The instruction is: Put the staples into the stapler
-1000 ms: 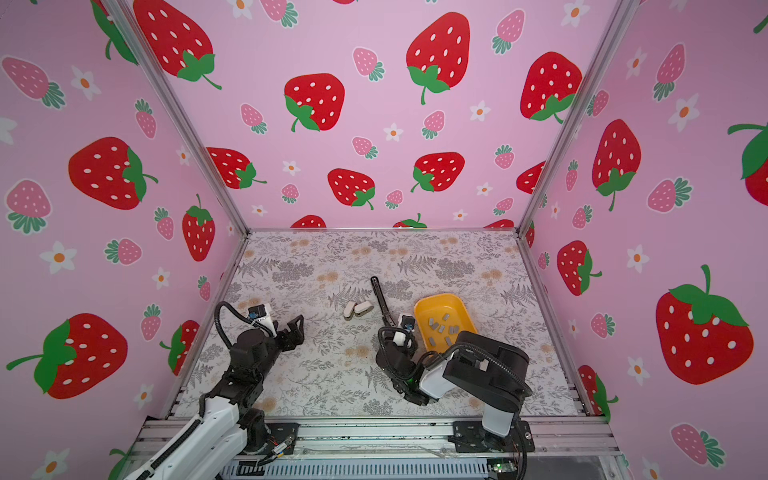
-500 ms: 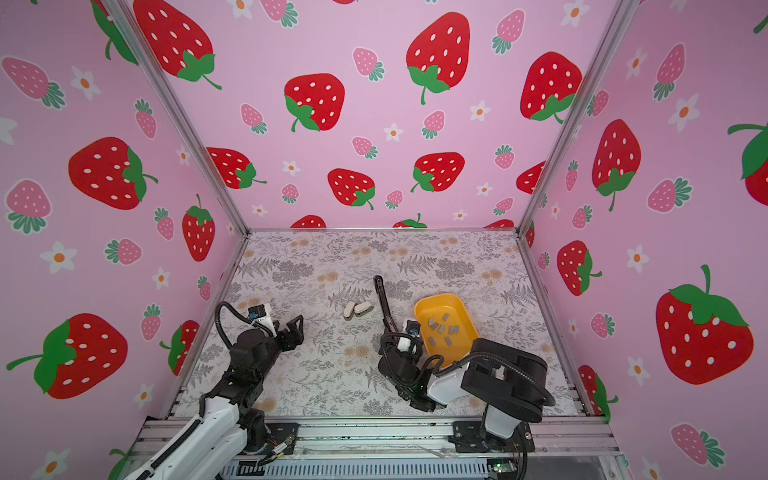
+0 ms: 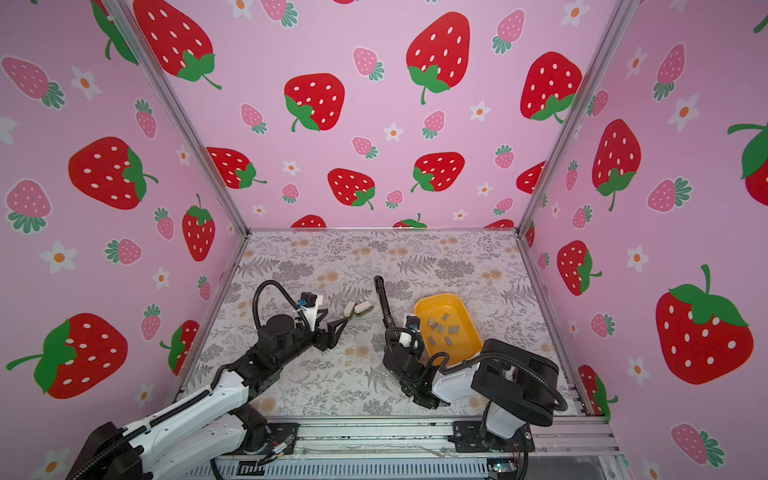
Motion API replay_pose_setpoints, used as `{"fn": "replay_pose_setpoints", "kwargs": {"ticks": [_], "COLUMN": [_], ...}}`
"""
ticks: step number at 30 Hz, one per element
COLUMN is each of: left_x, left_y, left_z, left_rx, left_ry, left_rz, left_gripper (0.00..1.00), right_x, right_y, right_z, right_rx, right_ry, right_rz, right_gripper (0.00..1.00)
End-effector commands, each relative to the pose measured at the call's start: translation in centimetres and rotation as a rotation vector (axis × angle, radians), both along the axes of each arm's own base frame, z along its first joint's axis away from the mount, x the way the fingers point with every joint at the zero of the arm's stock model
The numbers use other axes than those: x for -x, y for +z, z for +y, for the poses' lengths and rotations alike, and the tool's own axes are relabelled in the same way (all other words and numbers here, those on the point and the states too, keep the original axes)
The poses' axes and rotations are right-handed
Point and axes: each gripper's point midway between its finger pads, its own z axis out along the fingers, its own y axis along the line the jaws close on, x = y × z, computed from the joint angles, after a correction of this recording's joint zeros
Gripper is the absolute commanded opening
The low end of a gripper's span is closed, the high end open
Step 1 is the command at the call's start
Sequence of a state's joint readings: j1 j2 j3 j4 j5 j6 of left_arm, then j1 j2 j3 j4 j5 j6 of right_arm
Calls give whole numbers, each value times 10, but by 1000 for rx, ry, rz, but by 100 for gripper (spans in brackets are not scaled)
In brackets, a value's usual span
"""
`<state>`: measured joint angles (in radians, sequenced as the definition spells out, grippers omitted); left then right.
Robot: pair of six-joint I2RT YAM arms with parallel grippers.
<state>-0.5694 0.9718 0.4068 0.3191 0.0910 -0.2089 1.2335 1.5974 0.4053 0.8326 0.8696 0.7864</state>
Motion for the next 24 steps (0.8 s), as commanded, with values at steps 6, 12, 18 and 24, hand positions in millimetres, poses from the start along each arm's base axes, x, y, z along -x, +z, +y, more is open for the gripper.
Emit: {"fn": "replay_pose_setpoints", "kwargs": {"ticks": [6,12,18,24], "left_x": [-52,-104,-139,-170], "left_y": [24,-15,-46,-71], "left_z": [-65,-95,-106,-91], "left_rx": [36,-21,-83,-141], "left_ry": [-129,-101,-56,52], "left_rz": [44,128,173,197], "left_gripper": [77,75,74,74], "right_x": [5,4,3,2], "right_y": [-26,-36,-41,-48], "right_z": [1,-4,-7,-6], "right_rx": [23,51,52,48], "right_ry": [39,19,-3,-16], "right_rz": [38,45,54,67], "right_gripper": [58,55,46,39]}}
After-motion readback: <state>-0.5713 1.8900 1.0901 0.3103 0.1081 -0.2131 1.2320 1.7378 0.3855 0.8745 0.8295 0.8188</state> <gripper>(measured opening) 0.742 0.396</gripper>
